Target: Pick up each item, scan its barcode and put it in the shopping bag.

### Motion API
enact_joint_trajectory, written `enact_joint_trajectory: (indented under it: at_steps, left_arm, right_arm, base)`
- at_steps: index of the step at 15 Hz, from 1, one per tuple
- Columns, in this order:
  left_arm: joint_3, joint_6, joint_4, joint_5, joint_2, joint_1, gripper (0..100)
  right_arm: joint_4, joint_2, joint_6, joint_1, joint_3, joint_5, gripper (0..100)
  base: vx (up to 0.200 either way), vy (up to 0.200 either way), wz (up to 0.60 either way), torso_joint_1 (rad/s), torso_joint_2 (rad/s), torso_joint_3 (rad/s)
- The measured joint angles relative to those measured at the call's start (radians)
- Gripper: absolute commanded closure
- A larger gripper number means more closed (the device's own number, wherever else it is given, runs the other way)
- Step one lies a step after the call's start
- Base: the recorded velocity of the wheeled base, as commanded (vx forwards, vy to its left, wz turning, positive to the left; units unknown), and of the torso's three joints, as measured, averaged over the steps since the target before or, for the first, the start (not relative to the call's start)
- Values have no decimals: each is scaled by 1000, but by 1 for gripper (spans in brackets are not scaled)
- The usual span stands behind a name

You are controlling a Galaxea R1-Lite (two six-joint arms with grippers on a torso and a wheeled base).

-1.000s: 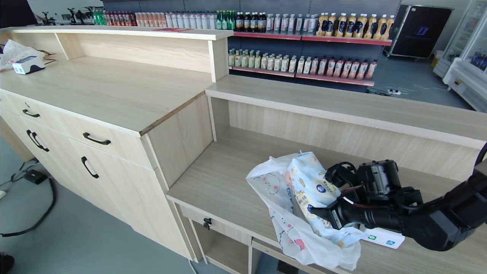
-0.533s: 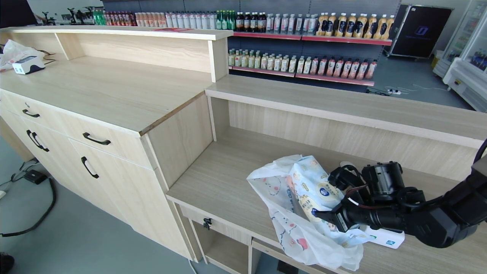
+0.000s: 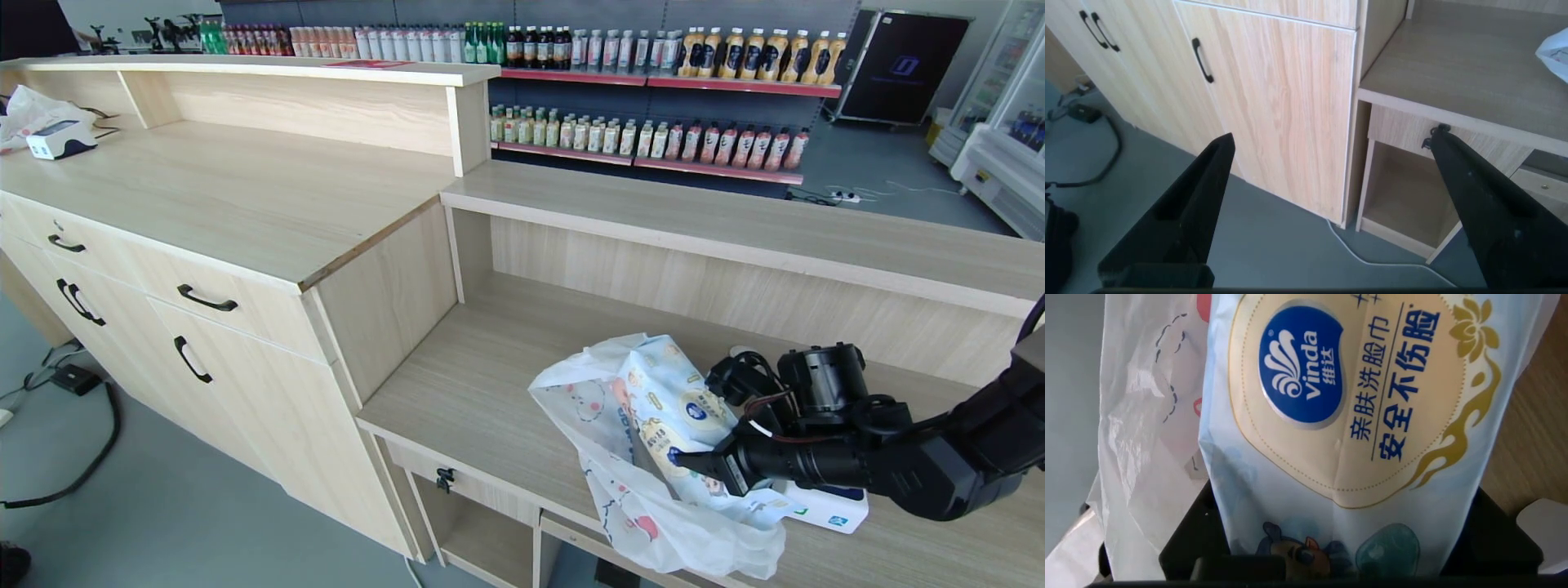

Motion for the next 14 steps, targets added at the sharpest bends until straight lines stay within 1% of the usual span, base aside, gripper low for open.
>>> enact_joint_trajectory:
  at_steps: [13,14]
  left_arm:
    - [0,0,0,0,0,-1,0]
    - [0,0,0,0,0,-1,0]
  right_arm:
    - [1,9,-11,-10,-16,-1,100]
    - [1,10,-13,-11,-16,-1,0]
  base:
    - [0,0,0,0,0,0]
    - [0,0,0,0,0,0]
